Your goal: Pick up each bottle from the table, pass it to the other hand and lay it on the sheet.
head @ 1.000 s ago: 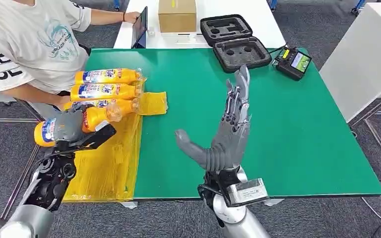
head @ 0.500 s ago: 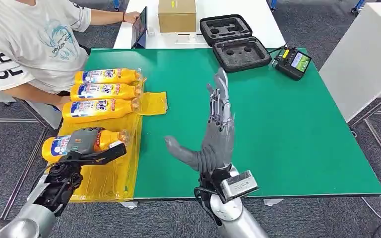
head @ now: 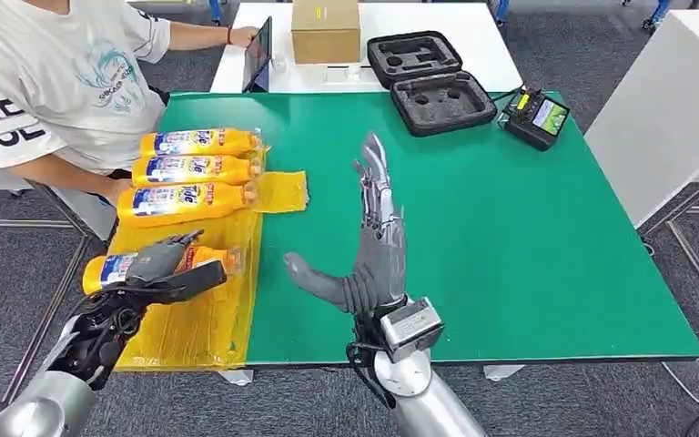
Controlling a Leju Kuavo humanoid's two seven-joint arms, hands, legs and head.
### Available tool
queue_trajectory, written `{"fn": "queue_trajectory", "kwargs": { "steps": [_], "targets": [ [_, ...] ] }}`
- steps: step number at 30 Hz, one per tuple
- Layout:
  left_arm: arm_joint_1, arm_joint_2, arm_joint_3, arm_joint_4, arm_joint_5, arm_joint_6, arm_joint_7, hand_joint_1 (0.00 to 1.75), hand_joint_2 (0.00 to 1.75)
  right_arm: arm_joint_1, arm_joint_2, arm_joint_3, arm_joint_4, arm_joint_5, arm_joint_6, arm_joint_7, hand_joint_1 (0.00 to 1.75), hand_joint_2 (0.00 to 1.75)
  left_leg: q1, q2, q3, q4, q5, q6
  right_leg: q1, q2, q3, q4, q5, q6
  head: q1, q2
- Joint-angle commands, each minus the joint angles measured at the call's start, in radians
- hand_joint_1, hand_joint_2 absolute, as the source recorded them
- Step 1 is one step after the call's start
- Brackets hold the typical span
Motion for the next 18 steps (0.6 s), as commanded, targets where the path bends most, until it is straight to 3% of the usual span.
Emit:
{"fn": "queue_trajectory", "kwargs": {
  "steps": [1, 6, 15, 18],
  "targets": [
    [0.083, -0.013, 0.015, 0.032, 0.066, -0.111, -0.023, 0.00, 0.00, -0.048, 0.006, -0.005, 0.105, 0.003, -0.008, 0.002, 0.00, 1.75, -0.001, 0.000, 0.006, -0.003, 0.000, 0.000, -0.001, 0.001, 0.006, -0.002, 0.000, 0.000, 0.000, 0.000],
    [0.075, -0.029, 0.078, 0.054, 0.309, -0.324, -0.084, 0.00, 0.00, -0.054, 0.012, 0.000, 0.144, -0.005, -0.005, 0.002, 0.00, 1.75, -0.001, -0.002, 0.011, -0.003, -0.001, 0.000, -0.001, -0.001, 0.011, -0.002, -0.001, 0.000, 0.000, 0.000],
    [0.075, -0.029, 0.078, 0.054, 0.309, -0.324, -0.084, 0.00, 0.00, -0.054, 0.012, 0.000, 0.144, -0.005, -0.005, 0.002, 0.00, 1.75, -0.002, -0.005, 0.016, -0.003, -0.001, 0.001, -0.002, -0.003, 0.017, -0.003, -0.002, 0.002, 0.000, 0.000],
    [0.071, -0.060, 0.173, 0.058, 0.487, -0.362, -0.087, 0.00, 0.00, -0.053, 0.011, 0.006, 0.154, 0.006, -0.014, 0.002, 0.00, 1.75, -0.002, -0.005, 0.016, -0.004, -0.001, 0.000, -0.003, -0.003, 0.016, -0.003, -0.002, 0.002, 0.000, 0.000]
  ]
}}
